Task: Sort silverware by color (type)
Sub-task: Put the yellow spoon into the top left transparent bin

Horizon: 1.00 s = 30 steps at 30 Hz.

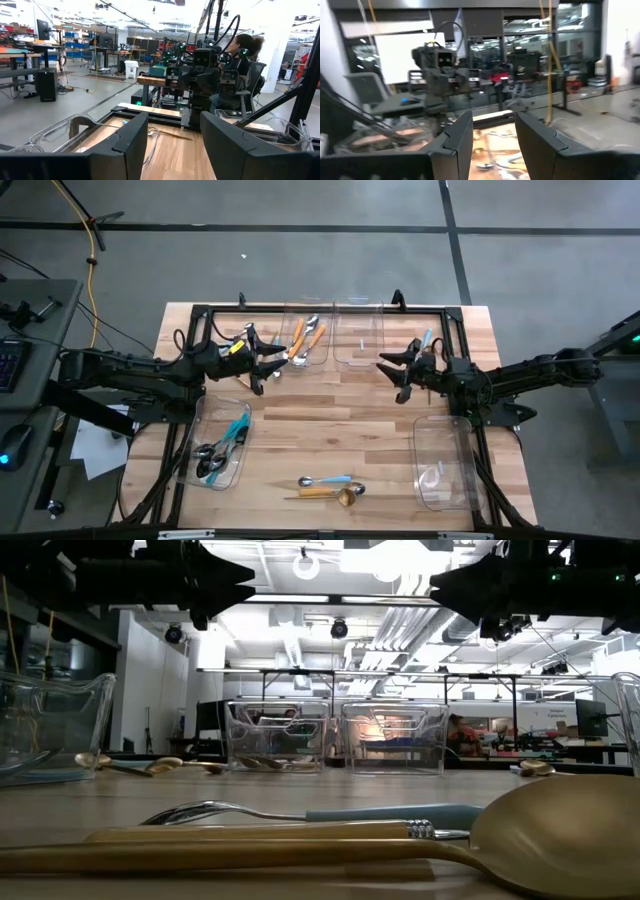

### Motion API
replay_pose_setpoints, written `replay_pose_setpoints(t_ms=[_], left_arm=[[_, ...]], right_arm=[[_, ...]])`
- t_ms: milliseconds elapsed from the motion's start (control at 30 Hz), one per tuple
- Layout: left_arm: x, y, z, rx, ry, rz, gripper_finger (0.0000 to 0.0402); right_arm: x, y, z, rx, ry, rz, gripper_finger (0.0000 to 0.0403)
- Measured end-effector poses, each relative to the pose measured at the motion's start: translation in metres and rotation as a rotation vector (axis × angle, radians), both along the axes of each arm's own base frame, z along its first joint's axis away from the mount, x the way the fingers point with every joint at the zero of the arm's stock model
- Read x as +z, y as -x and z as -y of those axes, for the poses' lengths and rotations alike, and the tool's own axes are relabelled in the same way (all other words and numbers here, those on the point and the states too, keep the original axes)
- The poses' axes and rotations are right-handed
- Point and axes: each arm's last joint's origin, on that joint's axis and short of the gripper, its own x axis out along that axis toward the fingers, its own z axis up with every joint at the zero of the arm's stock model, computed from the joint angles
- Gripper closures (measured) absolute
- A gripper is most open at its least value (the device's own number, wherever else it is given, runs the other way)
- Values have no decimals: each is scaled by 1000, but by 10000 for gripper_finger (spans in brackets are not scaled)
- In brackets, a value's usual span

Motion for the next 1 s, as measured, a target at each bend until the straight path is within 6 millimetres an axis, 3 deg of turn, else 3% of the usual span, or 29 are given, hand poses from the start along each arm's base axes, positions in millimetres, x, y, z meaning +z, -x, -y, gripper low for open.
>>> replay_pose_setpoints(t_ms=[167, 367, 600, 767, 1000], left_arm=[[0, 0, 0, 0, 0, 0, 232], [0, 0, 0, -3, 16, 3, 232], [-1, 0, 0, -6, 36, 1, 232], [-2, 0, 0, -5, 38, -14, 232], [-2, 0, 0, -5, 37, -11, 232]], right_arm=[[6, -7, -1, 63, -147, -12, 269], [27, -29, -13, 115, -294, -307, 269], [47, -41, -44, 217, -545, -577, 269], [41, -47, -76, 372, -733, -694, 269], [7, -49, -127, 417, -975, -905, 269]])
